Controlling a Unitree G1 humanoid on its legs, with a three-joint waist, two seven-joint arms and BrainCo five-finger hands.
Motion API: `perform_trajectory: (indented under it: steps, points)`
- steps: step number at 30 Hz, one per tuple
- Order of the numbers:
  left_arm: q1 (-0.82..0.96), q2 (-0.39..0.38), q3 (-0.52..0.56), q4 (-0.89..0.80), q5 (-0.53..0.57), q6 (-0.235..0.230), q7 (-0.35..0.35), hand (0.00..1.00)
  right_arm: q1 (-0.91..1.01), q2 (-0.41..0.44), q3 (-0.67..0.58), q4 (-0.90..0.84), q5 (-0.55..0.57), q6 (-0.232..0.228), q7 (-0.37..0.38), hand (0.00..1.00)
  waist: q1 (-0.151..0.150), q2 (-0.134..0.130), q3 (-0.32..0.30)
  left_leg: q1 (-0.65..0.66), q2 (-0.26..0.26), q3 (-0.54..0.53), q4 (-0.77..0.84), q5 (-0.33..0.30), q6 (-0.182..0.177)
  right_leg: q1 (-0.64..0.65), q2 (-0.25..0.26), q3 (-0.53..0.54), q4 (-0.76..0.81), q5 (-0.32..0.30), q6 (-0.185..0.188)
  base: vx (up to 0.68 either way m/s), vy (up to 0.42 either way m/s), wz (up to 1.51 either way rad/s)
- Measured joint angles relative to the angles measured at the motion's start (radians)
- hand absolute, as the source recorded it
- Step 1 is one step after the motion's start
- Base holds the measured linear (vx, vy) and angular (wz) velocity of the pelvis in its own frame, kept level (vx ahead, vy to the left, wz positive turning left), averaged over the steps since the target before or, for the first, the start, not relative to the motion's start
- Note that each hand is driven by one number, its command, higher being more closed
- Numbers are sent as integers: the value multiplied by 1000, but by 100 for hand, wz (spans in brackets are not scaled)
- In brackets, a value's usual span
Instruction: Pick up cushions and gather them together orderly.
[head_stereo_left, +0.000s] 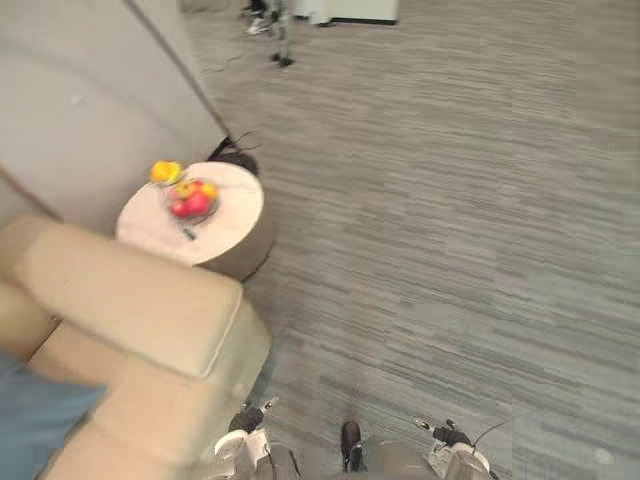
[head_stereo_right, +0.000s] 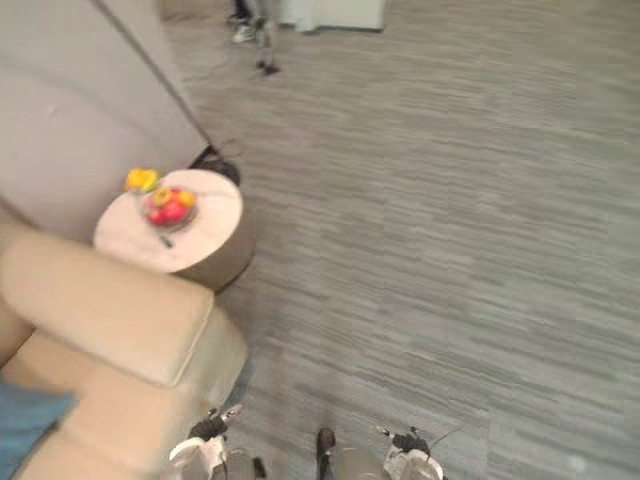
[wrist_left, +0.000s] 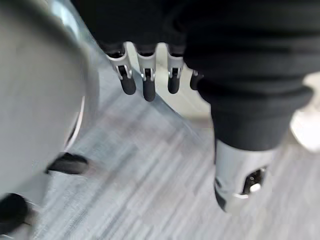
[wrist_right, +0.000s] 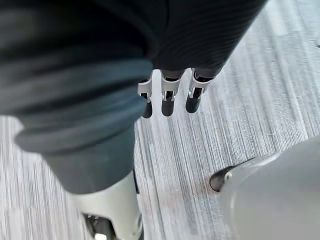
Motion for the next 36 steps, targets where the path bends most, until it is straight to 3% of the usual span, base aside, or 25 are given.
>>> perform_trajectory:
  steps: [2, 3, 6, 7, 9, 10, 11, 12, 14, 15, 16, 17, 18, 19, 20, 21, 23, 24, 27, 30, 31, 33, 34, 35, 36]
  points:
    - [-2, -11, 37, -11, 1, -1, 0, 0, 0, 0, 9, 1, 0, -1, -1, 0, 11, 1, -1, -34, -20, -108, -95, 25, -17, 12, 23, 64, -2, 0, 0, 235, 160, -181]
    - [2, -15, 52, -13, 1, 0, 1, 0, 7, 0, 8, 1, 0, -1, -2, 0, 11, 5, -15, -57, -19, -158, -139, 49, 2, 11, 49, 118, 8, 0, 0, 147, 159, -132]
    - [12, 0, 56, -10, 1, 4, 2, 0, 39, 12, 10, -17, 0, -1, -1, 0, 18, -3, -45, -35, -6, -137, -125, 78, -1, 3, 90, 225, 82, -46, 4, 261, 265, -162]
    - [23, 18, 56, -7, 1, 6, 2, 0, 56, 16, 23, -21, 1, -2, 1, 0, 18, -34, -69, -15, -11, -89, -134, 73, -4, -12, 87, 271, 123, -81, 20, 324, 261, -146]
    - [24, 36, 55, 3, 2, 10, 3, 0, 75, 27, 26, -19, 1, 2, 9, 0, 14, -69, -86, 34, -16, 26, -163, 61, 9, -43, 56, 284, 234, -142, 109, 312, 232, -140]
    - [22, 42, 55, 4, 3, 9, 5, 0, 86, 30, 28, -19, 2, 6, 12, 0, 14, -79, -87, 81, -16, 102, -169, 48, 25, -80, 22, 227, 334, -153, 184, 324, 260, -164]
    - [22, 42, 45, 14, 3, 14, 7, 0, 78, 25, 17, -20, 1, 7, 16, 0, 15, -70, -82, 141, -6, 182, -183, 40, 38, -107, -44, 101, 410, -149, 215, 300, 259, -162]
    - [24, 42, 37, 17, 3, 14, 8, 0, 77, 24, 12, -21, 1, 6, 16, 0, 16, -66, -82, 162, -1, 212, -191, 39, 41, -116, -71, 49, 429, -150, 214, 194, 206, -170]
    - [19, 43, -36, 25, 2, 15, 10, 0, 61, 18, -10, -20, -1, 6, 16, 0, 13, -43, -82, 261, 26, 344, -241, 34, 48, -130, -237, -325, 418, -152, 186, 157, 170, -156]
    - [17, 44, -45, 26, 2, 15, 10, 0, 60, 18, -13, -18, -1, 6, 16, 0, 13, -42, -83, 277, 30, 364, -257, 34, 47, -130, -252, -373, 403, -150, 182, 170, 112, -147]
    - [15, 59, -81, 46, 3, 15, 9, 0, 38, 20, -25, -5, -2, 6, 15, 0, 10, -40, -84, 311, 31, 407, -298, 35, 47, -136, -274, -494, 333, -125, 159, 246, 35, -141]
    - [1, 79, -124, 64, 3, 17, 8, 0, 20, 18, -33, 15, -3, 5, 15, 0, 5, -41, -84, 323, 21, 431, -320, 35, 47, -153, -276, -569, 264, -76, 123, 325, -37, -166]
    - [-9, 94, -146, 80, 5, 24, 8, 0, 6, 12, -44, 39, -6, 6, 13, 0, 2, -45, -83, 335, -2, 440, -338, 35, 47, -158, -279, -637, 181, -10, 41, 242, -66, -119]
    - [-15, 96, -150, 89, 7, 26, 8, 0, 4, 5, -51, 48, -9, 6, 12, 0, 2, -45, -84, 346, -6, 440, -346, 33, 43, -141, -275, -650, 166, -21, 16, 250, -94, -95]
    - [-21, 91, -157, 98, 11, 26, 9, 0, -2, -5, -63, 57, -14, 6, 11, 0, 1, -24, -70, 361, -2, 439, -346, 34, 41, -126, -257, -638, 145, -24, 11, 314, -96, -81]
    - [-27, 70, -167, 102, 24, 30, 8, 0, 4, -26, -103, 61, -30, 6, 10, 0, -12, 20, -47, 361, 16, 413, -251, 54, 8, -89, -236, -605, 125, -37, 15, 384, -115, -68]
    - [-28, 63, -158, 95, 41, 30, 10, 0, 24, -28, -118, 56, -25, 6, 7, 0, -14, 29, -37, 323, 60, 392, -40, 75, -15, -25, -221, -577, 94, -45, 18, 308, -64, -60]
    - [-17, 48, -136, 72, 50, 27, 6, 0, 27, -25, -96, 54, -26, 6, 5, 0, -8, 25, -28, 210, 122, 306, 278, 69, 43, 54, -197, -527, 55, -66, 13, 283, -18, -72]
    - [-17, 36, -141, 37, 52, 23, 2, 0, 29, -18, -60, 41, -24, 7, 4, 0, 12, 17, -26, 69, 125, 202, 415, 36, 32, 98, -194, -464, 50, -92, 18, 210, 24, -76]
    - [-16, 32, -144, 4, 54, 20, 1, 0, 19, 1, -60, 22, -16, 6, -2, 0, 20, 13, -27, -49, 114, 152, 230, 26, 20, 131, -194, -372, 37, -121, 34, 245, 120, -90]
    - [-16, 29, -144, -6, 54, 15, 1, 0, 16, 4, -60, 18, -14, 5, -3, 0, 27, 12, -28, -69, 87, 105, 112, 30, 13, 139, -196, -330, 33, -133, 46, 261, 206, -108]
    - [-14, 20, -144, -19, 57, 9, 2, 0, 22, 4, -60, 15, 2, 6, -3, 0, 46, 13, -30, -76, 39, 12, -99, 60, -12, 141, -198, -255, 33, -150, 72, 309, 260, -119]
    - [-10, 21, -144, -21, 61, 7, 2, 0, 24, 5, -59, 15, 2, 8, -5, 0, 55, 12, -32, -77, 17, -28, -169, 131, -33, 146, -199, -203, 32, -164, 95, 429, 333, -125]
    - [1, 28, -144, -24, 61, 7, 2, 0, 28, 12, -58, 15, 2, 10, -6, 0, 60, -4, -59, -68, -7, -24, -175, 167, -26, 154, -217, -149, 18, -174, 117, 468, 332, -105]
    - [3, 35, -146, -21, 66, 11, 2, 0, 33, 21, -58, 12, 1, 11, -6, 0, 48, -25, -73, -62, -24, -9, -174, 150, -14, 156, -235, -131, 2, -172, 124, 535, 303, -74]
